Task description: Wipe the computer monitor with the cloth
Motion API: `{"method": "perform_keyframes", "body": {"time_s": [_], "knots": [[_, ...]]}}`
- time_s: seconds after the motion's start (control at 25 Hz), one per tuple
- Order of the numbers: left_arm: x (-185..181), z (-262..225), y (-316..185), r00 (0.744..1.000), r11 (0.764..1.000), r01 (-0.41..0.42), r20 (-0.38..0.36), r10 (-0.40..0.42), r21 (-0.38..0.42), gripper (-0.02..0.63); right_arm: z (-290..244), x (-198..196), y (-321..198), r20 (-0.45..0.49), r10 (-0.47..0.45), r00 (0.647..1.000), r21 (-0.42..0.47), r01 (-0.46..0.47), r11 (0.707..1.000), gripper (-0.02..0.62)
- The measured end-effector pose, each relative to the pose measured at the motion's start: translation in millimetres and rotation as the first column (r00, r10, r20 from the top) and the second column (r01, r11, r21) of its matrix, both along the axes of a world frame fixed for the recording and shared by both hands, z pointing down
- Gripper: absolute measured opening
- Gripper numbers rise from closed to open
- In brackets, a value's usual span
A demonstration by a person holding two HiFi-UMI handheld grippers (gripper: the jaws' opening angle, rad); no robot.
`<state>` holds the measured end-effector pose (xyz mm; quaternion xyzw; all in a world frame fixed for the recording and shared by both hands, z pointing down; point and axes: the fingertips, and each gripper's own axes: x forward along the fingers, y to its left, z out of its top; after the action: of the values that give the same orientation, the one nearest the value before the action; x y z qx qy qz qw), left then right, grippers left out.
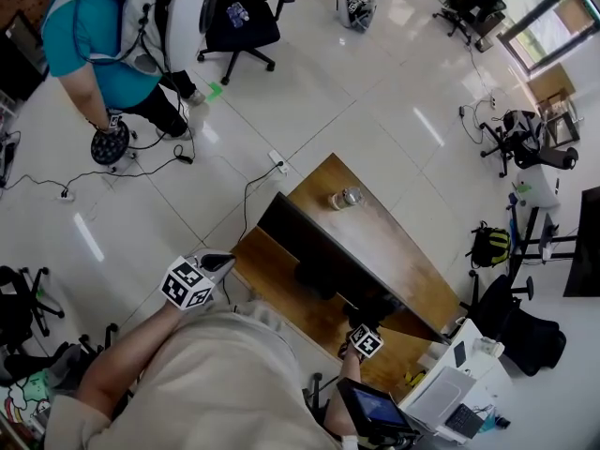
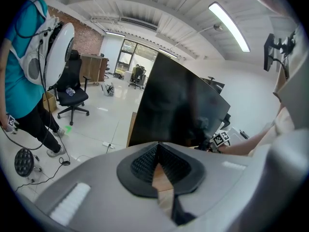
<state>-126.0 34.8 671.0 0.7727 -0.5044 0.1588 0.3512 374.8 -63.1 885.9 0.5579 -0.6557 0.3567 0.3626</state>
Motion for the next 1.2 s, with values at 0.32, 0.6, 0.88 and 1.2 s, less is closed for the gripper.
{"method": "perform_keyframes", "body": {"time_s": [0.32, 0.6, 0.88, 1.2], "knots": [[-16, -2, 3, 1.000, 1.000, 0.001, 0.001, -0.001, 0.003, 0.002, 0, -24, -1, 0.003, -0.030, 1.000, 0.009, 0.030, 1.000, 0.081], [-24, -3, 3, 1.000, 1.000, -0.009, 0.002, 0.009, 0.008, 0.002, -3, -49, -3, 0.011, -0.055, 0.998, 0.014, 0.055, 0.998, 0.081], [-34, -1, 3, 1.000, 1.000, -0.011, -0.010, 0.011, 0.010, 0.002, -6, -87, -7, 0.022, -0.110, 0.994, 0.033, 0.109, 0.993, 0.081], [-54, -2, 2, 1.000, 1.000, -0.007, -0.026, 0.008, 0.018, 0.002, -10, -141, -8, 0.046, -0.170, 0.984, 0.040, 0.168, 0.985, 0.081]]}}
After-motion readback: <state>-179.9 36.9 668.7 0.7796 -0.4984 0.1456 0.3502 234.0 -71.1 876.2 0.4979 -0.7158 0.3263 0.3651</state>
